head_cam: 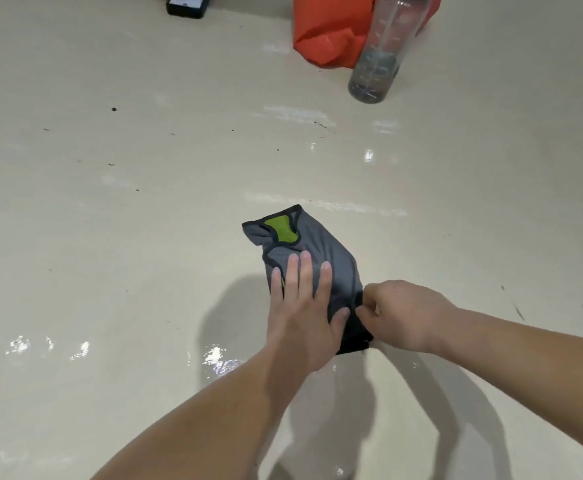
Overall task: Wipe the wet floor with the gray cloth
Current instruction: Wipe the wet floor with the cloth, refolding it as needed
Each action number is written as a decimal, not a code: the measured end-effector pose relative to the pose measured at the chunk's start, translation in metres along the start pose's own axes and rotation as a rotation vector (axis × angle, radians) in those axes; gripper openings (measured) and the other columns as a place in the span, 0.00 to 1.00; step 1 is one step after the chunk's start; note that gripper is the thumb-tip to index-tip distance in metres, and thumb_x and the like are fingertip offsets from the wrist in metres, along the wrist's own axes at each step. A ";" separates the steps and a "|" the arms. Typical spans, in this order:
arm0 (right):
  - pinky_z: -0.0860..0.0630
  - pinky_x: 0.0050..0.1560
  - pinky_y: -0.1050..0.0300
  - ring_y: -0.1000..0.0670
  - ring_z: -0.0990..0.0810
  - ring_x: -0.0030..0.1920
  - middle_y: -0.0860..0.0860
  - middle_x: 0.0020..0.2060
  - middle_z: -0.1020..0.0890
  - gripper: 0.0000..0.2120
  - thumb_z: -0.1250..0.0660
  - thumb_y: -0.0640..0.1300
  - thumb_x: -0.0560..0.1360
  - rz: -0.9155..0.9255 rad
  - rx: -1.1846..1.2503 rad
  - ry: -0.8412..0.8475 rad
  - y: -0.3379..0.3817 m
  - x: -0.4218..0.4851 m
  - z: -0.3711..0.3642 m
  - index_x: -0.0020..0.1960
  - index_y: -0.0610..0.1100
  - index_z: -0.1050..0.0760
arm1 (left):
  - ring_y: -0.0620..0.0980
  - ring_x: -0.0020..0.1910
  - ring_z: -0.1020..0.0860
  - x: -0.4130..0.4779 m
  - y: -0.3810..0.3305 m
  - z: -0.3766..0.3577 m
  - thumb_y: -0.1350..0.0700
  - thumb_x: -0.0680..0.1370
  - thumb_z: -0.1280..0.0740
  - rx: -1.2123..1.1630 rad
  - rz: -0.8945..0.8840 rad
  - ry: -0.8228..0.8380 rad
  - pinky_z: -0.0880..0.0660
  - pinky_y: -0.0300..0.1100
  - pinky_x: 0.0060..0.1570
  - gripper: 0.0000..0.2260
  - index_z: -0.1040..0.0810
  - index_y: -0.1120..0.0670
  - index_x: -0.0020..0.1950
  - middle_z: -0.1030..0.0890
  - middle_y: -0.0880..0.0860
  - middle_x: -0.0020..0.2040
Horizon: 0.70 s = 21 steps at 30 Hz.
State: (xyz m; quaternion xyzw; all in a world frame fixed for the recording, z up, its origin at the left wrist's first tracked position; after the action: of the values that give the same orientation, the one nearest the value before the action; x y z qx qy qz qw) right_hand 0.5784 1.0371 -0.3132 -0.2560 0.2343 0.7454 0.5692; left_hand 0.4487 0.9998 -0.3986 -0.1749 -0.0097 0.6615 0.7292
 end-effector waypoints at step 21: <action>0.51 0.80 0.36 0.36 0.55 0.82 0.37 0.82 0.51 0.46 0.60 0.65 0.74 0.385 0.041 -0.294 -0.026 0.029 -0.075 0.83 0.37 0.49 | 0.55 0.58 0.32 -0.048 -0.084 0.054 0.58 0.72 0.39 -0.158 0.081 0.212 0.31 0.46 0.63 0.22 0.32 0.58 0.67 0.31 0.56 0.61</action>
State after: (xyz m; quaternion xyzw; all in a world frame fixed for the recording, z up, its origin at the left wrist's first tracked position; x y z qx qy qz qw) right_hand 0.6061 1.0163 -0.3900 -0.0839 0.2087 0.8645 0.4495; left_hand 0.5106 0.9614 -0.3153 -0.3009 0.0222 0.6656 0.6826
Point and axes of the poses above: each hand's wrist, its own x-axis towards the middle knuckle, its own z-axis out of the back of the hand, y = z × x, the point moved 6 cm from there along x, towards the middle knuckle
